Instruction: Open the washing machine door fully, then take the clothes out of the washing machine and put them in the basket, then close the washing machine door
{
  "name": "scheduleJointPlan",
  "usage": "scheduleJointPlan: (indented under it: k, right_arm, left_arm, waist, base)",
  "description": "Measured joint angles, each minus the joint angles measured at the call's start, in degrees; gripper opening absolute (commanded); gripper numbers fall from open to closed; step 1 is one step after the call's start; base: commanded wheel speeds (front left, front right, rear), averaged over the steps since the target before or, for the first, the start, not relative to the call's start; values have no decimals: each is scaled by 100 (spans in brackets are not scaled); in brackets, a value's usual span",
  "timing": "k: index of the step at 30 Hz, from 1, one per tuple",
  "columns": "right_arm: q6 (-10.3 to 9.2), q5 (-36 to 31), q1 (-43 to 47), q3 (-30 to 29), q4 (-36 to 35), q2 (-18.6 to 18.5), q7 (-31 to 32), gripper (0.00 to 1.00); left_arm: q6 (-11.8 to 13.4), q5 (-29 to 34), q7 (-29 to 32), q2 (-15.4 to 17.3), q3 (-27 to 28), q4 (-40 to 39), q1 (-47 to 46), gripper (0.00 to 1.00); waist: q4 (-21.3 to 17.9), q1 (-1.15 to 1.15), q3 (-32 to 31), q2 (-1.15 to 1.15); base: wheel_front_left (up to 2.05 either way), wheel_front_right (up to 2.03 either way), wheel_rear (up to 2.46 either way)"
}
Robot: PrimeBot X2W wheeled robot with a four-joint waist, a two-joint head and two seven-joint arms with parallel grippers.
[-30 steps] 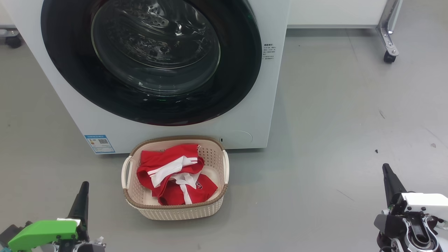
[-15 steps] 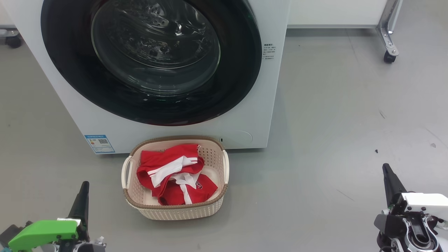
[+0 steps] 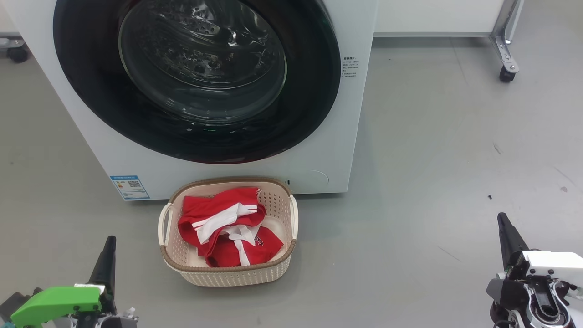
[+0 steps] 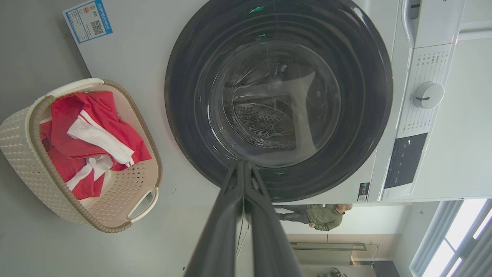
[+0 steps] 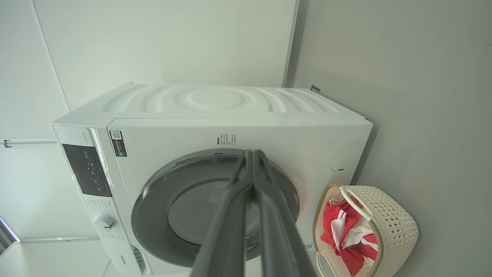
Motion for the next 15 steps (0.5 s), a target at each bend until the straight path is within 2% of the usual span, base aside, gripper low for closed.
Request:
scheduleJointPlan:
  k: [15]
  right_arm:
    - [0,-7,0,-11,-10,9,25,0]
  left_arm:
    - [0,0,24,-3,8,-7,0,0]
  waist:
    - [0,0,0,0]
  base:
    - [0,0,0]
